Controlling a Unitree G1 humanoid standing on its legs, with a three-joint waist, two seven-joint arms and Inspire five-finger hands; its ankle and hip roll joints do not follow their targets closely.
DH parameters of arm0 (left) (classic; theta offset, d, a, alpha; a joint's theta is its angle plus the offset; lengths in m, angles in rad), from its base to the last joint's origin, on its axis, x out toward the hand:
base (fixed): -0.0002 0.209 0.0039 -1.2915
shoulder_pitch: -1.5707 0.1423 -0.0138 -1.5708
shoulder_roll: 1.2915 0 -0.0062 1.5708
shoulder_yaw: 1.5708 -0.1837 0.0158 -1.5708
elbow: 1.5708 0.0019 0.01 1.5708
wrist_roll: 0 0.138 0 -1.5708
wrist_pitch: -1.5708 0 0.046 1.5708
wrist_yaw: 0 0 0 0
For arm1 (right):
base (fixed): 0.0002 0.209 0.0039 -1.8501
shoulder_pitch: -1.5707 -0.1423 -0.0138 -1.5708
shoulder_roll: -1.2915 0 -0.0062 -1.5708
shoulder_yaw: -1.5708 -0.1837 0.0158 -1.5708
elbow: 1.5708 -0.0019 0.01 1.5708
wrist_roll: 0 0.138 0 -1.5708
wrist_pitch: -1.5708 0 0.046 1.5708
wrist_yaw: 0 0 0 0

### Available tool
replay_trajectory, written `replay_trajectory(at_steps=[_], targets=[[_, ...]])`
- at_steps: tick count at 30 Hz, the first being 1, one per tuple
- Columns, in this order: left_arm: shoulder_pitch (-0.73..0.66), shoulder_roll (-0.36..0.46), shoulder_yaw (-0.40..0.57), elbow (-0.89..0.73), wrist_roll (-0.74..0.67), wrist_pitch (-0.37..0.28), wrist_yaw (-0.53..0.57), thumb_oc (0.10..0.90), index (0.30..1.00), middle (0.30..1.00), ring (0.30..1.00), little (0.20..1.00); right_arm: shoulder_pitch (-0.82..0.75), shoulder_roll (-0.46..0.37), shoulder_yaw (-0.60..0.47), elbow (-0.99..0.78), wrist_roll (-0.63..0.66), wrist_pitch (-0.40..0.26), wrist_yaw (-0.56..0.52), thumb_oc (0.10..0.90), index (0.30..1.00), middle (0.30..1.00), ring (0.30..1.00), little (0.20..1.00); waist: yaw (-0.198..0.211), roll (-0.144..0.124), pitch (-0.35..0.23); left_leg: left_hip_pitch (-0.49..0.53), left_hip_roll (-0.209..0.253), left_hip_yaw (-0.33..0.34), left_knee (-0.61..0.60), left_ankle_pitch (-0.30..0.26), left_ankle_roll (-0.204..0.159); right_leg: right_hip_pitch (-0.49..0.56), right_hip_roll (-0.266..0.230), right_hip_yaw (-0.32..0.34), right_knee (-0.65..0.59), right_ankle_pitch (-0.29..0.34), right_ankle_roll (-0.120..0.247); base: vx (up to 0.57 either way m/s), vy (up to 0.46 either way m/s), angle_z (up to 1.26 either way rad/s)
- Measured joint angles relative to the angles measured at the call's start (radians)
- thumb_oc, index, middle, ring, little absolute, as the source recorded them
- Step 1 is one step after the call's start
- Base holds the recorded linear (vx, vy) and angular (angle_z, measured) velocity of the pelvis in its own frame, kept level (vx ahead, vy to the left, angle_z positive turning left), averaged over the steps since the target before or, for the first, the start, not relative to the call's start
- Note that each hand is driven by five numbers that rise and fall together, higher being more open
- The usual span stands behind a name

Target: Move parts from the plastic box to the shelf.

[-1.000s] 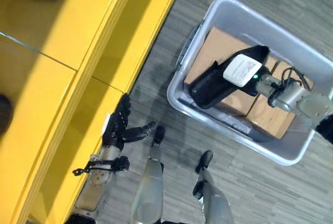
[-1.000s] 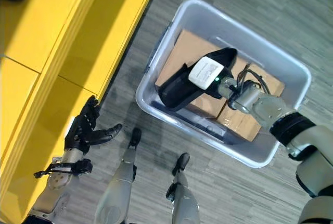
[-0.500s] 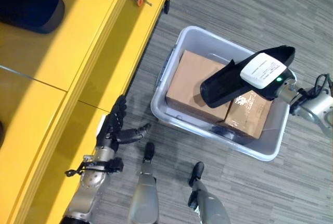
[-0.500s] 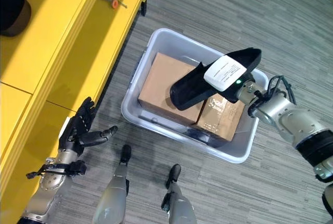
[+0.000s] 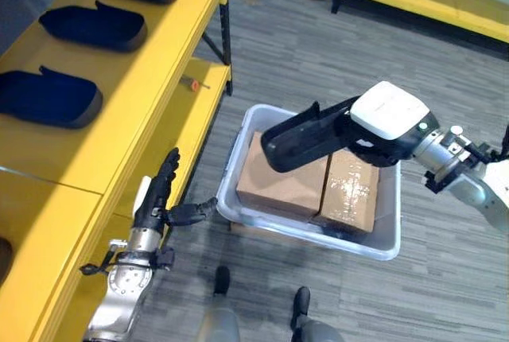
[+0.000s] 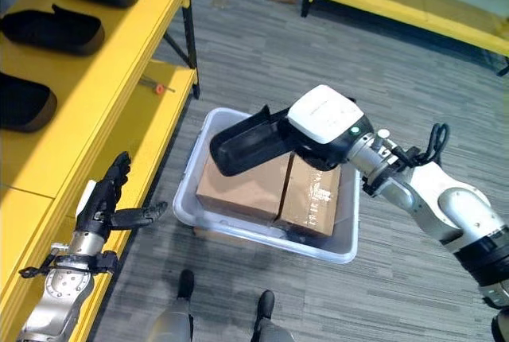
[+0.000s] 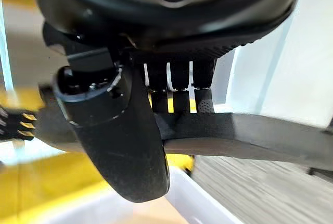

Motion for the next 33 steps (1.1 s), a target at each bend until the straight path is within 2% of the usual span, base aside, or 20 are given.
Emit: replay_trajectory(at_steps=[6, 13, 17, 19, 24, 33], targets=[[-0.042, 0.064, -0.020, -0.036, 0.199, -0.010, 0.037, 0.900, 1.000, 1.000, 1.000, 1.000, 0.000, 0.065, 0.002, 0.000, 0.102, -0.012, 0.013, 0.400, 0.300, 0.300, 0.300, 0.300, -0.027, 0.001, -0.061, 0.020, 0.006, 0.013, -0.011, -0.001, -0.001, 0.007, 0.005, 0.012, 0.000, 0.000, -0.001, 0.01, 0.019, -0.08], [-0.084, 0.141, -0.130, -0.033, 0.424, -0.032, 0.088, 0.900, 1.000, 1.000, 1.000, 1.000, -0.013, 0.073, 0.048, 0.005, 0.135, -0.011, 0.020, 0.400, 0.300, 0.300, 0.300, 0.300, -0.052, -0.001, -0.109, 0.045, 0.008, 0.031, -0.011, -0.008, -0.004, 0.021, 0.006, 0.030, 0.000, -0.002, -0.002, 0.01, 0.023, -0.07], [-0.094, 0.132, -0.165, -0.032, 0.469, -0.050, 0.122, 0.900, 1.000, 1.000, 1.000, 1.000, -0.032, 0.089, 0.079, 0.005, 0.140, -0.013, 0.020, 0.400, 0.300, 0.300, 0.300, 0.300, -0.080, -0.010, -0.122, 0.053, 0.012, 0.046, -0.011, -0.011, -0.005, 0.019, 0.010, 0.043, 0.000, -0.001, -0.003, 0.01, 0.017, -0.12], [-0.116, 0.132, -0.175, -0.032, 0.474, -0.050, 0.145, 0.900, 1.000, 1.000, 1.000, 1.000, -0.032, 0.090, 0.093, 0.016, 0.150, -0.008, 0.020, 0.400, 0.300, 0.300, 0.300, 0.300, -0.081, -0.025, -0.133, 0.056, 0.013, 0.052, -0.011, -0.011, -0.005, 0.018, 0.010, 0.051, 0.000, -0.001, -0.003, 0.02, 0.012, -0.07], [-0.171, 0.128, -0.194, -0.033, 0.511, -0.043, 0.209, 0.900, 1.000, 1.000, 1.000, 1.000, -0.032, 0.104, 0.096, 0.016, 0.153, 0.002, 0.020, 0.400, 0.300, 0.300, 0.300, 0.300, -0.084, -0.041, -0.145, 0.065, 0.014, 0.060, -0.011, -0.014, -0.009, 0.020, 0.011, 0.065, 0.000, -0.001, -0.003, 0.02, 0.014, -0.06], [-0.184, 0.127, -0.195, -0.030, 0.581, -0.020, 0.254, 0.900, 1.000, 1.000, 1.000, 1.000, -0.032, 0.112, 0.097, 0.015, 0.153, 0.002, 0.019, 0.400, 0.300, 0.300, 0.300, 0.300, -0.084, -0.042, -0.146, 0.071, 0.016, 0.074, -0.011, -0.015, -0.010, 0.020, 0.012, 0.070, 0.000, -0.001, -0.003, 0.00, 0.002, -0.02]])
